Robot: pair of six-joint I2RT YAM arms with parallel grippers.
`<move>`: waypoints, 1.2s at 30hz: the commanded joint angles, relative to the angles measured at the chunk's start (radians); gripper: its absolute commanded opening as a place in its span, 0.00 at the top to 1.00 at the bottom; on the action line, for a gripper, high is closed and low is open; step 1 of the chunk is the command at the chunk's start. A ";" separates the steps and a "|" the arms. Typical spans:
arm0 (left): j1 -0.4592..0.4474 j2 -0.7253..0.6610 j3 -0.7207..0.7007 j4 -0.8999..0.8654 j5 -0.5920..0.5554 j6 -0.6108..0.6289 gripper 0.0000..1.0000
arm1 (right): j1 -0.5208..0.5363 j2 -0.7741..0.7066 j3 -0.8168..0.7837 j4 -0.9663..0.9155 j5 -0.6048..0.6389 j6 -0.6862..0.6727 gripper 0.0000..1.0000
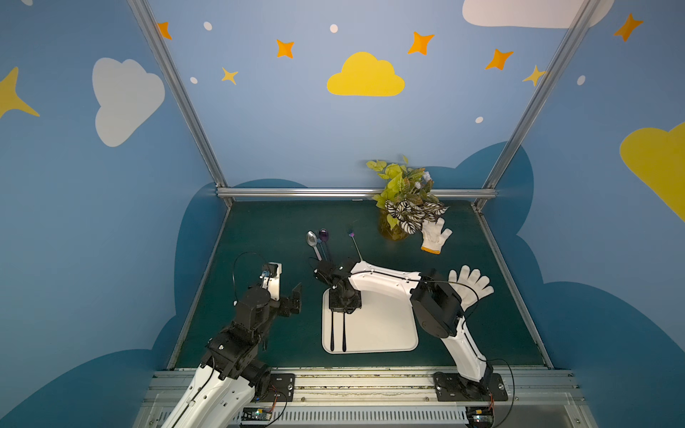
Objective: Set the spoon and fork side by side
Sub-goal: Place the spoon on the tray.
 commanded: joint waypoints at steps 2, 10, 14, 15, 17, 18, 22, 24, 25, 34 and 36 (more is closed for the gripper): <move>-0.003 -0.002 -0.012 0.013 0.005 0.002 0.00 | 0.012 0.031 0.026 -0.084 0.014 -0.032 0.94; -0.003 -0.006 -0.010 0.008 0.003 0.001 0.00 | 0.025 0.061 0.054 -0.049 -0.035 0.007 0.94; -0.003 -0.008 -0.011 0.007 0.003 0.002 0.00 | 0.026 0.069 0.057 -0.038 -0.042 0.018 0.94; -0.003 -0.009 -0.010 0.006 0.003 0.001 0.00 | 0.025 0.067 0.053 -0.036 -0.043 0.023 0.94; -0.002 -0.009 -0.011 0.007 0.004 0.002 0.00 | 0.024 0.066 0.045 -0.035 -0.044 0.028 0.94; -0.002 -0.009 -0.011 0.006 0.003 0.001 0.00 | 0.024 0.066 0.042 -0.035 -0.044 0.031 0.94; -0.003 -0.008 -0.011 0.008 0.004 0.000 0.00 | 0.021 0.063 0.036 -0.026 -0.050 0.046 0.93; -0.002 -0.007 -0.010 0.006 0.004 0.000 0.00 | 0.020 0.063 0.035 -0.026 -0.050 0.049 0.93; -0.002 -0.008 -0.010 0.007 0.004 0.001 0.00 | 0.020 0.061 0.033 -0.028 -0.049 0.050 0.93; -0.002 0.002 -0.011 0.012 0.006 -0.002 0.00 | 0.020 0.019 0.064 -0.073 0.005 0.019 0.81; -0.002 0.009 -0.010 0.011 0.008 -0.006 0.00 | 0.017 0.003 0.067 -0.079 0.012 0.014 0.79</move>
